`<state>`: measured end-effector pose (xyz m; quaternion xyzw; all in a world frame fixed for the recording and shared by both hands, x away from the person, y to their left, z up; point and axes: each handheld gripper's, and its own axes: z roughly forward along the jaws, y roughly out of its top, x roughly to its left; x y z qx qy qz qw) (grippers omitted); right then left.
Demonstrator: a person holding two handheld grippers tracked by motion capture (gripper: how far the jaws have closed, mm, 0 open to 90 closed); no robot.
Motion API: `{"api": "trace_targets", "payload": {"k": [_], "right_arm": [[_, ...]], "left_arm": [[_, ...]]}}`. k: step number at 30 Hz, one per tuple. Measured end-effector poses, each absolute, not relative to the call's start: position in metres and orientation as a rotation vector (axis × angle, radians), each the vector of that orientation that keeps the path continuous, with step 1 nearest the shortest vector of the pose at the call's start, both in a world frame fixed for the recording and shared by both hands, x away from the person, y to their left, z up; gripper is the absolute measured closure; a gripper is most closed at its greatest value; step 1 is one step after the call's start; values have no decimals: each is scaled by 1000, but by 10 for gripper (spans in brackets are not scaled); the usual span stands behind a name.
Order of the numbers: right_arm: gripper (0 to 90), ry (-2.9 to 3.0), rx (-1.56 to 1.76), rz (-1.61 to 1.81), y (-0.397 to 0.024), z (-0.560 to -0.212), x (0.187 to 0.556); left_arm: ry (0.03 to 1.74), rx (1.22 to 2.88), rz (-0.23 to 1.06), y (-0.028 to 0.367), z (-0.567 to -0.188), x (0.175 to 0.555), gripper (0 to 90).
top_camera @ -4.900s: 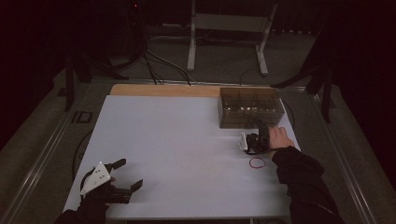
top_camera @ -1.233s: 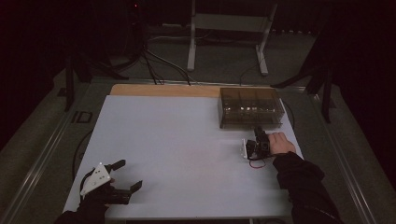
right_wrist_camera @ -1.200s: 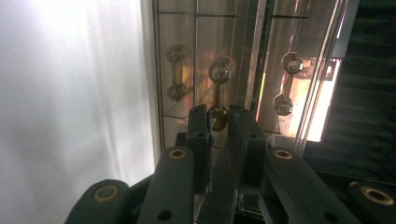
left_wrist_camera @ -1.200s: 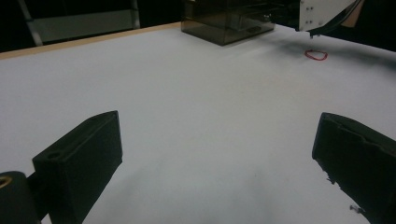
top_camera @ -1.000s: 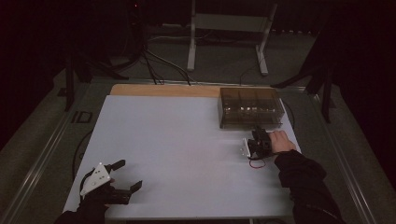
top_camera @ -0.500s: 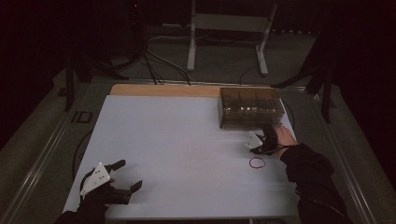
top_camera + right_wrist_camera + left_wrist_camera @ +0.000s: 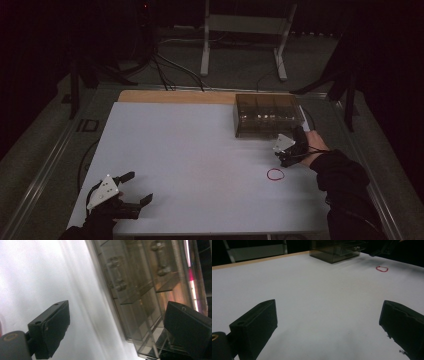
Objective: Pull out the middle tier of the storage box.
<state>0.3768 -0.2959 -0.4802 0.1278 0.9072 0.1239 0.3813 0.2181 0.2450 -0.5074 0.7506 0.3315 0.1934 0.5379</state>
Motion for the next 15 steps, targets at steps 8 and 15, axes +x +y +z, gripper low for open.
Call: {"api": "trace_targets", "payload": {"k": [8,15], "right_arm": [[79,2373,253,271,-304,-470,382],[107,2476,289,253,-310,-466,391]], "left_arm": [[790,1790,463,244,-508,218,33],[793,1789,460,245,-508,218,33]]}}
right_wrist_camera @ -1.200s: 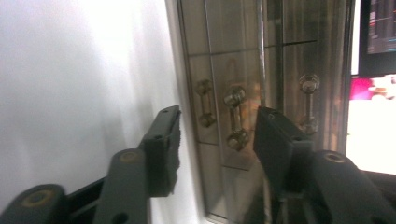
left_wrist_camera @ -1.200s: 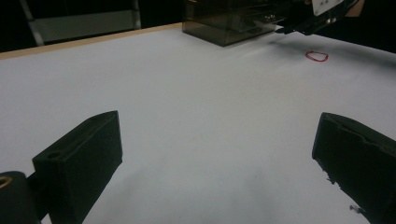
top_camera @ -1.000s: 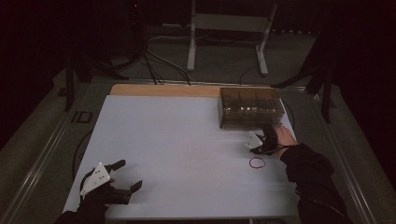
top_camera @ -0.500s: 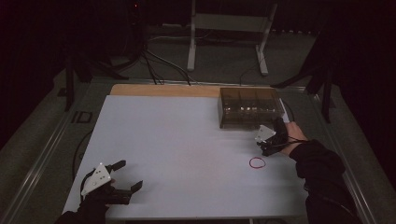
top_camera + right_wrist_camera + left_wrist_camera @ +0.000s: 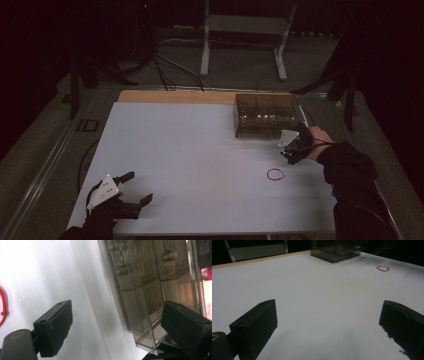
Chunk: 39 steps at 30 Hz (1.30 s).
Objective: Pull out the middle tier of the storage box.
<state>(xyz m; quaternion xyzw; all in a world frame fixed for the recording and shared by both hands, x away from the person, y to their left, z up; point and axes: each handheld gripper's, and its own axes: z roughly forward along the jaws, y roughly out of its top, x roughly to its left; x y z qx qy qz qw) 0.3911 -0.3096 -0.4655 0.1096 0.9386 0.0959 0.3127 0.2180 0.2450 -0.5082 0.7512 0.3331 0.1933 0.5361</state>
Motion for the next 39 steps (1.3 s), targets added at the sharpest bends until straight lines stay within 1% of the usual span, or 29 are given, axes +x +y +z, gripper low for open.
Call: {"api": "trace_targets", "payload": {"k": [3,12,13,14,15,17,19,21,24,28,30,33,39], "right_arm": [[115,2503,285,238,-312,-463,395],[207,2571,359,233,-312,-451,401],[243,2572,366,240,-312,-451,401],[303,2563,361,248,-312,-450,401],[322,2539,347,252,-312,-451,400],[398,2521,310,234,-312,-452,400],[448,2489,266,224,-313,-453,401],[529,2488,234,240,-313,-452,404],[606,2506,127,237,-314,-448,410],[670,2538,58,214,-311,-445,420],[682,2561,32,186,-310,-444,425],[749,2578,-9,131,-307,-446,430],[801,2612,-55,96,-302,-449,436]], "left_arm": [[792,1787,463,245,-508,218,33],[796,1786,459,245,-508,218,33],[795,1787,460,246,-508,218,33],[796,1784,461,246,-508,218,33],[795,1784,462,246,-508,218,33],[796,1785,458,245,-508,218,33],[796,1785,460,246,-509,218,33],[796,1784,460,246,-508,218,33],[793,1789,458,245,-509,218,33],[795,1785,458,246,-509,218,33],[795,1785,457,246,-509,218,33],[795,1783,460,246,-508,218,33],[796,1779,458,246,-509,217,33]]}}
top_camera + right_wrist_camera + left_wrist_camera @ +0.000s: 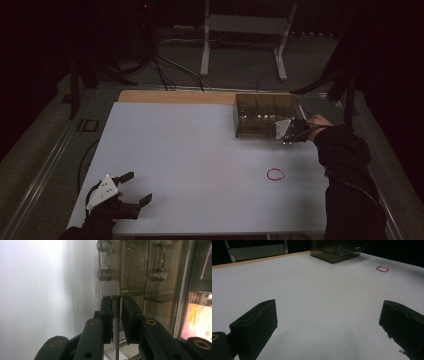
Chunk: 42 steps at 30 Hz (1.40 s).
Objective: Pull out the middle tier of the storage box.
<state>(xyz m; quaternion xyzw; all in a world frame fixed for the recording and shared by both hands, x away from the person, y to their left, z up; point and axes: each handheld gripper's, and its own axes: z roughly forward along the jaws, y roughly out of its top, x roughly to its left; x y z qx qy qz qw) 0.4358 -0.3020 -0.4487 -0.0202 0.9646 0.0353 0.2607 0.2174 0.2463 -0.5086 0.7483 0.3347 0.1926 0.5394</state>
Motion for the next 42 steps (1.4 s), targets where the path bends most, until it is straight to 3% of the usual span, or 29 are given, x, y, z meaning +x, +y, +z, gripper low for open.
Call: {"api": "trace_targets", "payload": {"k": [42], "right_arm": [[847,2678,-54,171,-308,-444,414]], "left_arm": [[799,1791,456,247,-509,217,33]]}}
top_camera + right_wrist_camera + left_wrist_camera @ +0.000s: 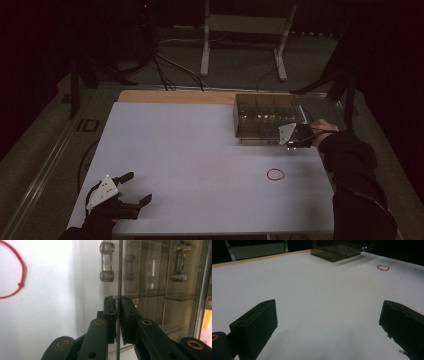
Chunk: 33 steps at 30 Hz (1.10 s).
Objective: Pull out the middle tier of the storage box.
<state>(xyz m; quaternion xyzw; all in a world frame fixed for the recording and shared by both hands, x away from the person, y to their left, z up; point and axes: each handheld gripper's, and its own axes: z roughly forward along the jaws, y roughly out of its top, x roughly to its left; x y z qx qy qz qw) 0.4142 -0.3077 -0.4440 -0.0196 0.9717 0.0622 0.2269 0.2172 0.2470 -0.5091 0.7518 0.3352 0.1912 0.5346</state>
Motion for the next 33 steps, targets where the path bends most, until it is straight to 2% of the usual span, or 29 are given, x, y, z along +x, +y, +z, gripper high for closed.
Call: {"api": "trace_targets", "payload": {"k": [33], "right_arm": [[854,2672,-66,181,-308,-449,405]], "left_arm": [[794,1791,459,247,-509,217,33]]}}
